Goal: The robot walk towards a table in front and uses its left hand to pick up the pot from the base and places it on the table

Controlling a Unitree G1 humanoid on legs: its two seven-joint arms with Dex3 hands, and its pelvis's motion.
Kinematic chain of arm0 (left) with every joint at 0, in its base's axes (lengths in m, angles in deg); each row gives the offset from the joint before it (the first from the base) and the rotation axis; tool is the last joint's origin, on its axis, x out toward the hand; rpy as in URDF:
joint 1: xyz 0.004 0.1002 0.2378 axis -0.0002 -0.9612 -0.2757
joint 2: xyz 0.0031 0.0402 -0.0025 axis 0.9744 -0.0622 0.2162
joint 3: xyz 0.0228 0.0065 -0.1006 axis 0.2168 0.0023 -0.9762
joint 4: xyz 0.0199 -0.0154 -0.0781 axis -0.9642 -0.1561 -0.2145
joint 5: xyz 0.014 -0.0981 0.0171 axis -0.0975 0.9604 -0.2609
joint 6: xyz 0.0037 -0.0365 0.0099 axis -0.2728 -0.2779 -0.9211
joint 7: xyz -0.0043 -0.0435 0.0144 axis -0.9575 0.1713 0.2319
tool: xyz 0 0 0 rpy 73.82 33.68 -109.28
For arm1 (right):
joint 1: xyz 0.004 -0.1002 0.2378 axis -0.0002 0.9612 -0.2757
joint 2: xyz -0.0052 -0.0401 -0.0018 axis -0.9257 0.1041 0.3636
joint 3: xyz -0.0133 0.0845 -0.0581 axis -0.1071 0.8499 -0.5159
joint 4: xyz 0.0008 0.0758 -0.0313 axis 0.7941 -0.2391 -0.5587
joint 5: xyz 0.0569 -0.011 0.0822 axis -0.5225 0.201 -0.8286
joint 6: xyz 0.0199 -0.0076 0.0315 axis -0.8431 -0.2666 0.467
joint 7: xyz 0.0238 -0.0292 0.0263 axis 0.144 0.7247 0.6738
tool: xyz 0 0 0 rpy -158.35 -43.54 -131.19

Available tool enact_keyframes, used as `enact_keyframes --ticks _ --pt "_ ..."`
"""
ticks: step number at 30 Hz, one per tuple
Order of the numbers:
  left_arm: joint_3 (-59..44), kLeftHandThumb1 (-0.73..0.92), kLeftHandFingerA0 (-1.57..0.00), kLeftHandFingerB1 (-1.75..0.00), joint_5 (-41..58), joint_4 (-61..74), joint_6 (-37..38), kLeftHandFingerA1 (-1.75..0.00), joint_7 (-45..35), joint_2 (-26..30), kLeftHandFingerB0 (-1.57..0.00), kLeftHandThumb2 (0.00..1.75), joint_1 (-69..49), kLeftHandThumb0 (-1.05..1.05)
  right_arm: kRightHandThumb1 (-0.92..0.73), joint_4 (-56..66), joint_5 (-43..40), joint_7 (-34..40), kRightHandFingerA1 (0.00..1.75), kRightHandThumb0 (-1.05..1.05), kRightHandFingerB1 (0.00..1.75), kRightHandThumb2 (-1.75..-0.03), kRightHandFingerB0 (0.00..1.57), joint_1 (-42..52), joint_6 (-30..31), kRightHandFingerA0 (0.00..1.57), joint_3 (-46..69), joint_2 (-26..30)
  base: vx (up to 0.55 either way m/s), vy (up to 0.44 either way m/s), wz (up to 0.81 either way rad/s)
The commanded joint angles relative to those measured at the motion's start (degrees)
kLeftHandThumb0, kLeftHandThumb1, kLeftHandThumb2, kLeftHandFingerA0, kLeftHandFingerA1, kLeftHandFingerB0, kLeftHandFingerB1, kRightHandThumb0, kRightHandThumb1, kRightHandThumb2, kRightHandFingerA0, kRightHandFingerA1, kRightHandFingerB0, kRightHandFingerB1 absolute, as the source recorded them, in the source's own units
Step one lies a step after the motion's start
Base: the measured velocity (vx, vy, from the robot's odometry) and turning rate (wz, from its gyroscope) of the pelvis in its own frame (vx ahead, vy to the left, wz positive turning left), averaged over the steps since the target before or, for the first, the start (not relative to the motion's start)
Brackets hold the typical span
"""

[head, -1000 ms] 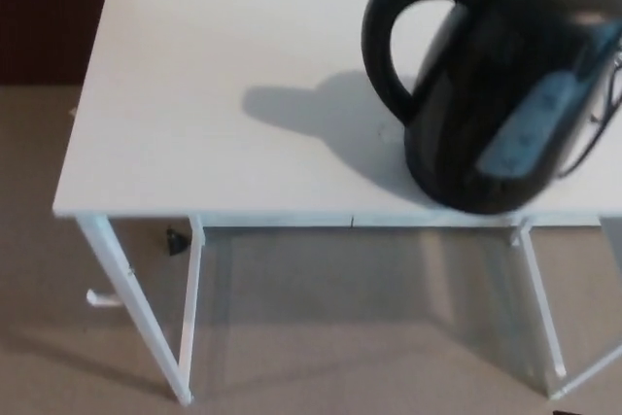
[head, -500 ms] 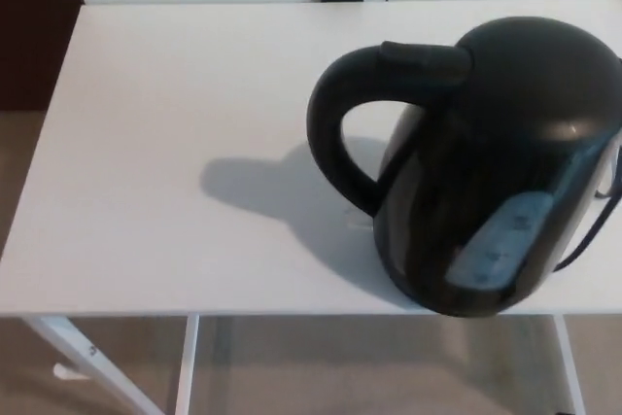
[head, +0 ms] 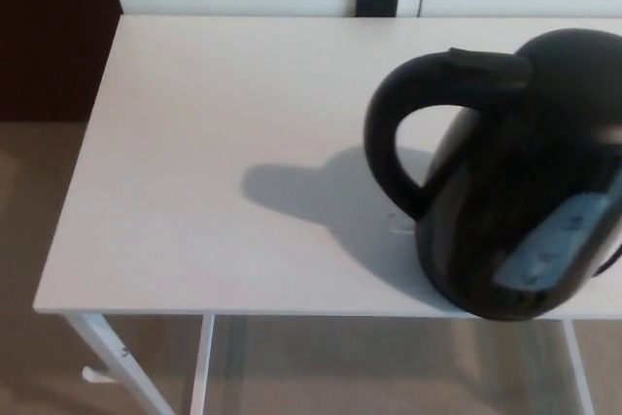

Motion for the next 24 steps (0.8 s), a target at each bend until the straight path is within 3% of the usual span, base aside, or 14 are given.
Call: enact_keyframes --ticks 1,9,10,11,14,17,18,21,22,24 --pt "0.7 0.34 -0.51 -0.45 -0.9 -0.3 -1.3 -0.48 -1.5 1.1 -0.46 0.62 0.5 -0.34 -0.47 0.3 -0.8 -0.2 0.51 -0.17 0.47 -0.53 0.57 0.3 1.0 0.64 0.7 0.3 -0.02 -0.08 0.02" --pt "1.6 0.34 -0.49 -0.43 -1.6 -1.1 -3.4 -0.48 0.7 1.6 -0.38 0.61 1.4 -0.33 -0.47 -0.3 0.3 0.5 0.52 -0.18 0.47 -0.53 0.57 -0.3 0.2 0.64 0.1 0.3 0.0 0.0 0.0" --pt "0.1 0.42 -0.43 -0.33 -0.3 -1.0 -3.8 -0.42 2.0 1.5 -0.31 0.53 1.3 -0.29 -0.47 -0.1 0.2 0.2 0.53 -0.17 0.47 -0.53 0.55 -0.2 0.3 0.65 0.1 0.3 0.0 0.0 0.0" --pt "-3.4 0.52 -0.25 -0.29 3.0 0.4 -4.3 -0.4 2.7 1.4 -0.18 0.56 0.7 -0.33 -0.47 0.2 0.1 0.1 0.54 -0.17 0.46 -0.53 0.55 0.0 0.3 0.67 0.1 0.3 0.0 0.0 0.0" --pt "-15.6 0.52 -0.19 -0.28 13.6 6.1 -4.5 -0.38 4.1 -0.4 -0.15 0.56 -1.2 -0.35 -0.47 0.9 0.4 0.1 0.53 -0.18 0.47 -0.53 0.56 1.1 0.3 0.65 -0.4 0.2 0.0 0.0 0.0" --pt "-21.6 0.57 -0.17 -0.23 15.5 10.2 -1.3 -0.33 8.2 -1.3 -0.11 0.6 -1.4 -0.4 -0.48 1.6 0.3 0.1 0.5 -0.16 0.5 -0.54 0.63 0.9 0.2 0.6 -0.3 0.6 0.0 0.0 0.0" --pt "-25.9 0.57 -0.17 -0.2 18.2 18.2 0.3 -0.39 9.7 -2.0 -0.08 0.61 -3.0 -0.55 -0.47 0.8 0.1 -0.1 0.51 -0.17 0.5 -0.53 0.61 0.2 -0.7 0.61 -0.2 0.9 0.0 0.0 0.0" --pt "-31.1 0.61 -0.12 -0.25 20.5 32.4 -1.8 -0.33 11.3 -2.8 -0.05 0.58 -5.5 -0.53 -0.47 1.1 -0.1 -0.3 0.53 -0.17 0.48 -0.53 0.58 -0.4 0.2 0.66 0.1 1.0 0.0 0.0 0.0" --pt "-33.3 0.44 -0.01 -0.22 22.4 43.4 -5.1 -0.35 11.6 -2.8 0.0 0.83 -7.4 -0.64 -0.48 1.5 -0.6 -0.4 0.53 -0.17 0.47 -0.53 0.56 -0.5 0.3 0.65 0.5 1.0 0.0 0.0 0.0" --pt "-33.9 0.43 -0.01 -0.26 23.0 52.4 -8.2 -0.33 13.3 -4.0 0.0 0.83 -7.9 -0.6 -0.48 1.6 -1.1 -0.5 0.53 -0.17 0.47 -0.54 0.56 -0.8 0.7 0.65 0.9 0.7 0.0 0.0 0.0"
